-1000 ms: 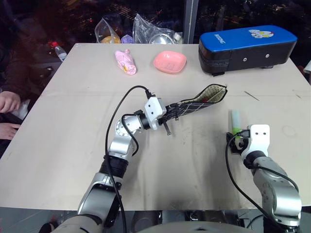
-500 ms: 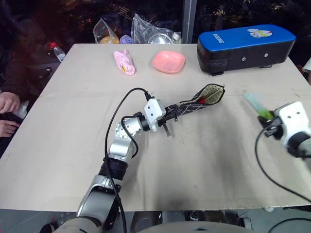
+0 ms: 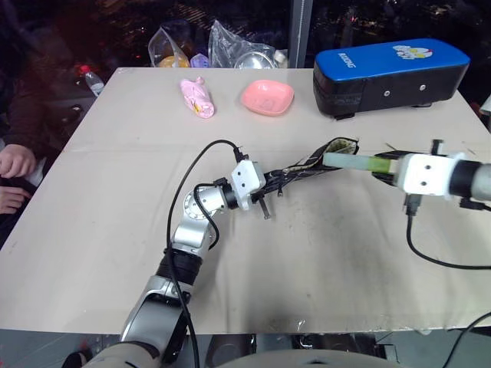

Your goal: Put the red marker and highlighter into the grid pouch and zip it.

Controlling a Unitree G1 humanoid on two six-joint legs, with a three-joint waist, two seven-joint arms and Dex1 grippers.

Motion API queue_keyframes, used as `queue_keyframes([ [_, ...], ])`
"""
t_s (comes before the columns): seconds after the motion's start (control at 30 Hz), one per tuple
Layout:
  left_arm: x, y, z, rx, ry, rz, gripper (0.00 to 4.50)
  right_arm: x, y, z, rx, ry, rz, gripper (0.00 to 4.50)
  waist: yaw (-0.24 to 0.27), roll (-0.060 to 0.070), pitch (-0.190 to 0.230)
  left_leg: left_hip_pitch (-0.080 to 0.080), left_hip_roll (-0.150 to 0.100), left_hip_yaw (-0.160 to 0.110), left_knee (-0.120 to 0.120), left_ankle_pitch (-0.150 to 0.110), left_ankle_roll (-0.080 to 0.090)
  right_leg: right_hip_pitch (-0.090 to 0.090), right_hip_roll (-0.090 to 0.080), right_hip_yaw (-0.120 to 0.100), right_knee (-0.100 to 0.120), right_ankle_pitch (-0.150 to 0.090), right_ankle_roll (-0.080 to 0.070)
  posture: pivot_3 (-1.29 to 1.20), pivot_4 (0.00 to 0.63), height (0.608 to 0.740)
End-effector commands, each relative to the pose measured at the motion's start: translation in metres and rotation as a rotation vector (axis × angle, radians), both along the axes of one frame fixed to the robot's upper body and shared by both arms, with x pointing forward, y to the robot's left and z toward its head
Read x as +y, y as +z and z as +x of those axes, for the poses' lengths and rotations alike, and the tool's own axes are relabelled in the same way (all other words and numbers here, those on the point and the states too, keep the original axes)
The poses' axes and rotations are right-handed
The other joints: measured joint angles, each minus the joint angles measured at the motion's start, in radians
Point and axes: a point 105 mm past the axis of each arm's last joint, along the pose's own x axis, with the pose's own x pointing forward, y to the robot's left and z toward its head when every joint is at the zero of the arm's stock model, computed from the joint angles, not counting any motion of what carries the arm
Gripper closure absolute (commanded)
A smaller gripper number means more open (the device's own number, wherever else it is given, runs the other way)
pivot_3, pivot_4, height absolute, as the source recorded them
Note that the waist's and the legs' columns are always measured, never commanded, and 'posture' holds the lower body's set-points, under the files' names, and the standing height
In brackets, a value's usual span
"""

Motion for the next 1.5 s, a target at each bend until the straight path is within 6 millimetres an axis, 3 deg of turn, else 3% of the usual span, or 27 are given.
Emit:
queue_keyframes([
  [0.03, -0.011, 0.017, -0.010, -0.076, -0.069, -0.017, 4.50, 0.007, -0.001, 0.005, -0.047, 0.110, -0.138, 3.71, 0.003, 0.000, 0.000, 0.000, 0.000, 0.000, 0.000, 0.000, 0.000, 0.000, 0.000, 0.000, 0.000, 0.000, 0.000, 0.00, 0.150, 0.716],
  [0.27, -0.014, 0.023, -0.016, -0.103, -0.133, 0.003, 4.50, 0.038, -0.001, 0.018, -0.166, 0.358, -0.229, 3.71, -0.004, 0.000, 0.000, 0.000, 0.000, 0.000, 0.001, 0.000, 0.000, 0.000, 0.000, 0.000, 0.001, 0.000, 0.000, 0.00, 0.150, 0.716],
  [0.47, -0.012, 0.025, -0.010, -0.101, -0.133, 0.006, 4.50, 0.038, -0.003, 0.035, -0.239, 0.400, -0.245, 3.71, 0.001, 0.000, 0.000, 0.000, 0.000, 0.000, 0.002, 0.000, 0.000, 0.000, 0.000, -0.001, 0.001, 0.000, 0.000, 0.00, 0.150, 0.716],
  [0.7, -0.013, 0.022, -0.011, -0.088, -0.136, 0.005, 4.50, 0.027, -0.001, 0.039, -0.196, 0.293, -0.154, 0.42, 0.002, 0.000, 0.000, 0.000, 0.001, 0.000, 0.003, 0.000, 0.000, 0.000, -0.001, -0.001, 0.002, 0.000, 0.000, 0.00, 0.150, 0.716],
  [0.77, -0.011, 0.018, -0.006, -0.069, -0.100, 0.012, 4.50, 0.022, 0.008, 0.035, -0.163, 0.230, -0.035, 0.09, 0.002, 0.000, 0.000, 0.000, 0.001, 0.000, 0.003, 0.000, 0.000, 0.000, -0.001, -0.001, 0.002, 0.000, 0.000, 0.00, 0.150, 0.716],
  [0.9, -0.007, 0.014, -0.002, -0.049, -0.044, 0.000, 4.50, 0.007, 0.029, 0.019, -0.065, 0.055, 0.271, 0.09, 0.019, 0.000, 0.000, -0.001, 0.001, 0.000, 0.003, 0.000, 0.000, 0.000, -0.002, -0.001, 0.003, 0.000, 0.000, 0.00, 0.150, 0.716],
  [0.97, -0.007, 0.015, -0.001, -0.044, -0.008, -0.029, 4.50, 0.001, 0.034, -0.001, 0.108, -0.067, 0.584, 0.09, 0.021, 0.001, 0.000, -0.001, 0.001, -0.001, 0.004, 0.000, 0.000, 0.000, -0.002, -0.002, 0.003, 0.000, -0.001, 0.00, 0.150, 0.716],
  [1.03, -0.007, 0.018, 0.002, -0.045, 0.029, -0.062, 4.50, 0.007, 0.027, -0.023, 0.300, -0.119, 0.765, 0.09, 0.026, 0.000, 0.000, -0.001, 0.001, -0.003, 0.004, 0.000, 0.000, 0.001, -0.002, -0.003, 0.003, 0.000, -0.001, 0.00, 0.150, 0.716],
  [1.2, -0.009, 0.025, 0.006, -0.053, 0.077, -0.112, 4.50, 0.036, 0.003, -0.054, 0.610, -0.162, 0.959, 0.09, 0.014, 0.000, 0.000, 0.000, 0.001, -0.003, 0.005, -0.001, 0.002, 0.002, -0.003, -0.003, 0.003, 0.000, -0.001, 0.00, 0.150, 0.716],
  [1.33, -0.014, 0.025, 0.007, -0.052, 0.086, -0.124, 4.50, 0.062, -0.024, -0.048, 0.728, -0.277, 1.076, 0.09, 0.015, 0.000, 0.000, 0.000, 0.001, -0.004, 0.005, -0.003, 0.005, 0.003, -0.001, -0.003, 0.003, 0.000, 0.000, 0.00, 0.150, 0.716],
  [1.5, -0.017, 0.023, 0.006, -0.057, 0.092, -0.119, 4.50, 0.086, -0.023, -0.031, 0.739, -0.295, 1.175, 0.09, 0.017, 0.000, 0.000, -0.002, 0.000, -0.003, 0.006, -0.001, 0.002, 0.002, -0.001, -0.003, 0.003, 0.000, 0.000, 0.00, 0.150, 0.716],
])
